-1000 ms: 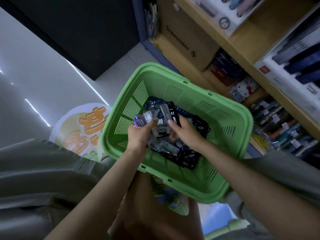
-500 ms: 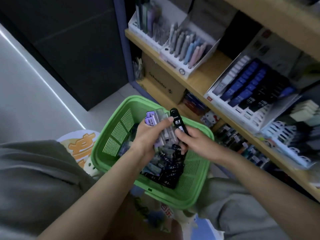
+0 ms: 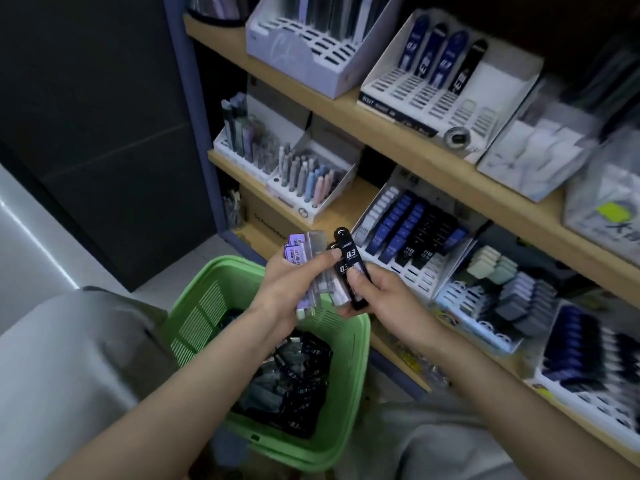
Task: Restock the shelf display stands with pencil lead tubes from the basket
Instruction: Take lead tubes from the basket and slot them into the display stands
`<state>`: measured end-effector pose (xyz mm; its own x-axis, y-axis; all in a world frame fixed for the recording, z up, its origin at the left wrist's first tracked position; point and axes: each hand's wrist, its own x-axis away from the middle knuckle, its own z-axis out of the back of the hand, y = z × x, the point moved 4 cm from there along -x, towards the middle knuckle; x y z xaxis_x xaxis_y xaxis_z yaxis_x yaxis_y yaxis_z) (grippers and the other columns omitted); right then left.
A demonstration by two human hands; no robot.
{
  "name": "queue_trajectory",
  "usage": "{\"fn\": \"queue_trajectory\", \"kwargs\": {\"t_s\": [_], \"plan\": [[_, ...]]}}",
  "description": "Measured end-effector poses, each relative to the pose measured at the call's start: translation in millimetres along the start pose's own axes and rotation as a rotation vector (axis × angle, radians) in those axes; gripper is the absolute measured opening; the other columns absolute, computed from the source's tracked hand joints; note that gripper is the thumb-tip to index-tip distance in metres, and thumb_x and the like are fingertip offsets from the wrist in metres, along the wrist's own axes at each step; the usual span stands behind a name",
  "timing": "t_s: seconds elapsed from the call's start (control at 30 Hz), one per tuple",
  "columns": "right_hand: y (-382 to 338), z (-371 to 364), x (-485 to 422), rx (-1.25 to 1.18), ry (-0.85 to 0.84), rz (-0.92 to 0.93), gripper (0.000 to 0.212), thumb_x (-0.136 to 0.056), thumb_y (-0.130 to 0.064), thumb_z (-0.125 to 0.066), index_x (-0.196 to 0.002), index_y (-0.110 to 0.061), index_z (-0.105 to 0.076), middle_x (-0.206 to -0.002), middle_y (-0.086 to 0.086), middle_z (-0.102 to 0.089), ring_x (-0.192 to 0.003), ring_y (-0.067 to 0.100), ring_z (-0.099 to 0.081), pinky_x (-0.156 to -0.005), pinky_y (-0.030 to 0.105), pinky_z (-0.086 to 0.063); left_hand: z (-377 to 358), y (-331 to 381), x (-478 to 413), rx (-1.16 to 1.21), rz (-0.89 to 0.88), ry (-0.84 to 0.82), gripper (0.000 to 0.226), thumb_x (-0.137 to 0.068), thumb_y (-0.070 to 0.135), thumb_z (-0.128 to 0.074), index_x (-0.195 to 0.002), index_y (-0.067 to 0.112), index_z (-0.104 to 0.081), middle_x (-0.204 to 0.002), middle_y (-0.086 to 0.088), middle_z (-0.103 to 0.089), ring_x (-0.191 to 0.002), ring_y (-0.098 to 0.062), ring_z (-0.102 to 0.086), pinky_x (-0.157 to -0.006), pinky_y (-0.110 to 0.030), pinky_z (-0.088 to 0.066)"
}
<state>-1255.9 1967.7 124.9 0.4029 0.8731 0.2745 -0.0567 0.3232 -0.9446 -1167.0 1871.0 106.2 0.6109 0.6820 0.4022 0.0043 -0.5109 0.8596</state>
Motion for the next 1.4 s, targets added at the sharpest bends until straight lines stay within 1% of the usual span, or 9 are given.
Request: {"fn": "queue_trajectory", "kwargs": {"t_s": [0.13,0.27,0.5,0.67,0.8,0.93,1.2,1.3,1.4], "plan": [[-15.4,13.7,9.8,0.077,0.167,0.01,0.025,-0.101,-0.03,-0.036,-0.118,-0.019,-0.053,-0.114,0.0,-0.062,-0.102,0.011,-0.061,-0.093,0.034,-0.05,-7.3,17.6,1.9,-0.021,-0.01,-0.025,0.023,-0.076,0.015,-0.076,-0.096,0.011,-0.066,-0.08,-0.005,-0.074,-0.068,-0.018,-0.07,-0.061,-0.029,-0.056],[-42.9,36.4,19.6,0.339,0.346,0.097,0.018,-0.097,-0.028,-0.048,-0.1,-0.024,-0.066,-0.099,-0.01,-0.054,-0.093,-0.001,-0.051,-0.082,0.013,-0.037,-9.7,43.0,-1.7,-0.032,-0.053,-0.055,0.016,-0.075,0.016,-0.076,-0.087,0.015,-0.066,-0.075,-0.002,-0.074,-0.067,-0.016,-0.068,-0.062,-0.028,-0.052],[-108.8,59.0,23.1,0.548,0.543,0.217,0.028,-0.086,-0.026,-0.067,-0.108,-0.011,-0.057,-0.083,0.0,-0.064,-0.073,0.01,-0.061,-0.072,0.032,-0.053,-4.1,92.4,-18.2,-0.018,-0.15,-0.1,0.014,-0.077,0.019,-0.076,-0.075,0.018,-0.062,-0.062,0.003,-0.067,-0.057,-0.012,-0.063,-0.055,-0.024,-0.048],[-163.7,84.2,3.2,0.466,0.684,0.322,0.028,-0.087,-0.014,-0.066,-0.106,-0.01,-0.046,-0.09,0.011,-0.067,-0.069,0.01,-0.068,-0.057,0.021,-0.054,-5.8,118.9,-28.8,0.007,-0.215,-0.119,0.018,-0.075,0.022,-0.078,-0.084,0.015,-0.064,-0.073,-0.002,-0.072,-0.07,-0.02,-0.069,-0.068,-0.033,-0.057],[-187.2,121.2,-20.7,0.52,0.847,0.266,0.036,-0.1,-0.025,-0.046,-0.126,0.0,-0.046,-0.106,0.01,-0.064,-0.082,0.014,-0.068,-0.079,0.039,-0.057,-10.7,125.9,-38.2,0.027,-0.214,-0.143,0.029,-0.074,0.022,-0.078,-0.098,0.012,-0.066,-0.087,-0.008,-0.074,-0.084,-0.028,-0.07,-0.08,-0.047,-0.056],[-204.5,145.2,-38.8,0.771,0.959,0.268,0.02,-0.097,-0.019,-0.05,-0.105,-0.002,-0.056,-0.086,0.008,-0.065,-0.082,0.021,-0.066,-0.081,0.047,-0.054,-17.5,127.4,-50.4,0.063,-0.197,-0.167,0.025,-0.075,0.02,-0.077,-0.096,0.013,-0.065,-0.085,-0.007,-0.073,-0.074,-0.019,-0.07,-0.068,-0.033,-0.058],[-204.8,176.9,-66.6,0.968,0.978,-0.027,0.015,-0.098,-0.019,-0.046,-0.11,-0.011,-0.052,-0.096,0.013,-0.059,-0.079,0.031,-0.063,-0.065,0.041,-0.055,-35.2,133.7,-64.9,0.086,-0.24,-0.188,0.017,-0.076,0.018,-0.077,-0.086,0.02,-0.063,-0.076,0.003,-0.069,-0.062,-0.005,-0.066,-0.054,-0.02,-0.051],[-203.6,180.3,-70.8,1.015,0.937,-0.046,0.007,-0.1,-0.021,-0.044,-0.097,-0.016,-0.049,-0.08,0.005,-0.053,-0.068,0.021,-0.056,-0.053,0.029,-0.043,-37.8,129.7,-67.9,0.081,-0.222,-0.189,0.017,-0.076,0.02,-0.077,-0.087,0.02,-0.064,-0.08,0.0,-0.07,-0.071,-0.012,-0.067,-0.066,-0.027,-0.054],[-204.0,183.1,-73.2,1.014,0.882,-0.06,0.009,-0.099,-0.023,-0.046,-0.094,-0.016,-0.049,-0.081,0.004,-0.054,-0.074,0.021,-0.055,-0.064,0.032,-0.041,-39.7,124.9,-69.7,0.065,-0.196,-0.183,0.018,-0.076,0.022,-0.078,-0.089,0.02,-0.065,-0.084,-0.002,-0.07,-0.075,-0.016,-0.067,-0.072,-0.032,-0.054]]}}
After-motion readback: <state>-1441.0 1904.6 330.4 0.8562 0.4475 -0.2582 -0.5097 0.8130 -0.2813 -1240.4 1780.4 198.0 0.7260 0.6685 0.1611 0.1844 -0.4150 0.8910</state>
